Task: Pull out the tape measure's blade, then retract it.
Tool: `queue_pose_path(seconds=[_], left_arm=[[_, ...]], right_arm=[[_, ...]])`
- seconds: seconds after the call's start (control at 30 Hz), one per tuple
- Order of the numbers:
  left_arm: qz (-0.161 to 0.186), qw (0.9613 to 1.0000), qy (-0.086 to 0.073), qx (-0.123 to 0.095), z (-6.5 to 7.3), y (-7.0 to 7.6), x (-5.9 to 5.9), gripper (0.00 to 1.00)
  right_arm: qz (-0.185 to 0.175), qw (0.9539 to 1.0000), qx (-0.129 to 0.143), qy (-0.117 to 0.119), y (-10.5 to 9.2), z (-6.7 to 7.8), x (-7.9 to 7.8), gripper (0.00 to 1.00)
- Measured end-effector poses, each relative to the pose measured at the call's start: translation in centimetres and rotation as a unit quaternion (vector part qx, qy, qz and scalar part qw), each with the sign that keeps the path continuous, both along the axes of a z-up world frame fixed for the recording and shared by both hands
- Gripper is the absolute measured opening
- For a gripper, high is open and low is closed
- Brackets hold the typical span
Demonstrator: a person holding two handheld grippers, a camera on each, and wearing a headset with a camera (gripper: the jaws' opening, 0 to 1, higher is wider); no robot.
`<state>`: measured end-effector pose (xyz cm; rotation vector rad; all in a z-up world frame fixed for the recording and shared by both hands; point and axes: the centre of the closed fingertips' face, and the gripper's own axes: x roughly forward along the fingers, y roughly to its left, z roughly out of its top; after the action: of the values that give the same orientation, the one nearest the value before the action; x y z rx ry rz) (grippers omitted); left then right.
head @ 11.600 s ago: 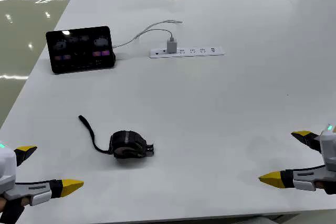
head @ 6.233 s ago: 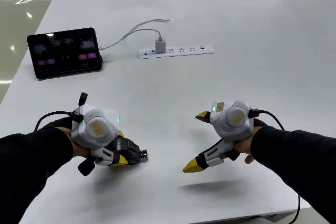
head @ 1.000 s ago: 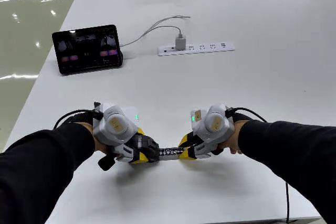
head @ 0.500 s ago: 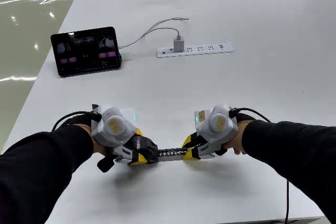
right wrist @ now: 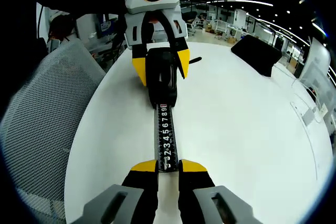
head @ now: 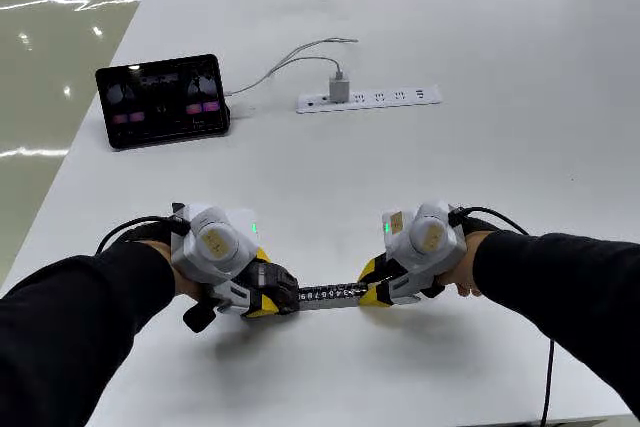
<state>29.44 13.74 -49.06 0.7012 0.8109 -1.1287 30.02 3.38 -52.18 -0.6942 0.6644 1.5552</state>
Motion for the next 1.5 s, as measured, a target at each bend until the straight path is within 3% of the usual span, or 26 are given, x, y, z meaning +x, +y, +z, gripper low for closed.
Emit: queue_pose_path(seconds=[1.5], left_arm=[[-0.001,1.0000,-0.002,0.006,-0.1,0.0,-0.1,0.32]], right_arm=[[-0.007,0.9998,-0.019,-0.005,-4.3,0.0,0.3,0.10]])
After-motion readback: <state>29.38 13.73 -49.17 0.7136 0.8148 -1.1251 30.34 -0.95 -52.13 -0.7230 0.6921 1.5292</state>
